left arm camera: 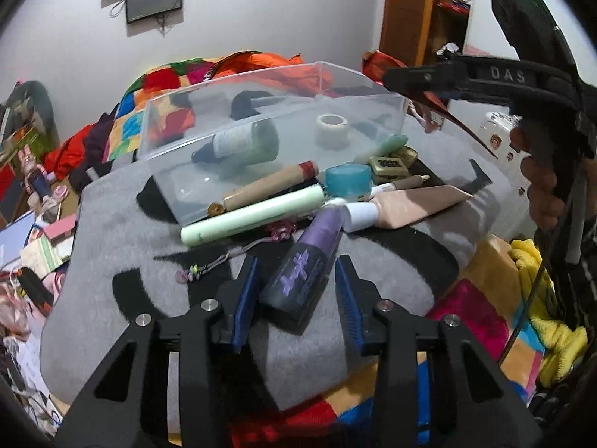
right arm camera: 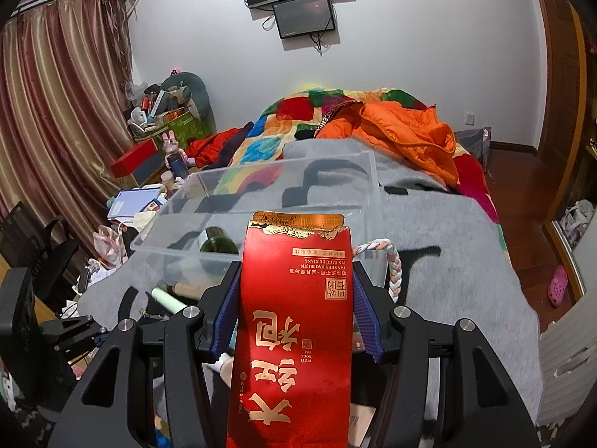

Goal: Organize objects
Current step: 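Lift red packet with right tool while left tool lifts spray bottle toward box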

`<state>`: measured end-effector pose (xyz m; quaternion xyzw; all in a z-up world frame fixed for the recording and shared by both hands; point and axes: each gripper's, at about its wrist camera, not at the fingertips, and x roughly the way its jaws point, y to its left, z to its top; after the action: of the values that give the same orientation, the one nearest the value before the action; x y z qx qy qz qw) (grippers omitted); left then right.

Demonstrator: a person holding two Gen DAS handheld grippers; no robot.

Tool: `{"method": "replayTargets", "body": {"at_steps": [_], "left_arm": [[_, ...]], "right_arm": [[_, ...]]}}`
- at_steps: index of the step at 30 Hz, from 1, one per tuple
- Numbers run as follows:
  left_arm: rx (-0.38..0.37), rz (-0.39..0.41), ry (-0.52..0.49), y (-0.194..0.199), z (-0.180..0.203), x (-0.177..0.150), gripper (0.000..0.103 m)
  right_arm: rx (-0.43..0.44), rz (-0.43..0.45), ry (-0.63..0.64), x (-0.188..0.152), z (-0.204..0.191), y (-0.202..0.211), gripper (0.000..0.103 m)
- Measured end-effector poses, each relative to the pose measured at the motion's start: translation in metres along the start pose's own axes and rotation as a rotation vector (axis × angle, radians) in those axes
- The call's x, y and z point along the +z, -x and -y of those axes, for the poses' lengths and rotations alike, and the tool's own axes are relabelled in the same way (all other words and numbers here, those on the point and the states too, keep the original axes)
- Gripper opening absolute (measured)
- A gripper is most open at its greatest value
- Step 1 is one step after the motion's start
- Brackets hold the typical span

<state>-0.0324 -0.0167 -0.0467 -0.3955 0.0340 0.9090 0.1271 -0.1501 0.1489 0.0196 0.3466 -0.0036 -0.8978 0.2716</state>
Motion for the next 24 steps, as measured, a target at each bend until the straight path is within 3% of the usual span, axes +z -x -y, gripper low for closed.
{"method": "replayTargets", "body": {"at_steps": [6,11,13,17,24], "left_arm": [[-0.033,-0.027,-0.021,-0.018,-0.001,0.009,0.042],[-0.015,-0.016,-0.048,-0.016,0.006,0.000,0.030],[-0.034,-0.022,-0.023,-0.011,0.003,-0.003,0.025],[-0.012,-0.022,0.025,-0.003,-0.004,-0.008,0.025],[0.043,0.060,0.083,0.029,-0.018,0.000,0.025]], "right_arm": [[0.012,-0.005,0.003,0.012,0.000,-0.005,0.051],[0.009,0.007,0.016,0.025,-0.003,-0.009,0.051],[0.002,0.011,0.029,0.032,-0.007,-0.013,0.051],[-0.002,0.013,0.044,0.040,-0.009,-0.019,0.051],[-0.010,-0.008,0.068,0.052,-0.010,-0.033,0.051]]}}
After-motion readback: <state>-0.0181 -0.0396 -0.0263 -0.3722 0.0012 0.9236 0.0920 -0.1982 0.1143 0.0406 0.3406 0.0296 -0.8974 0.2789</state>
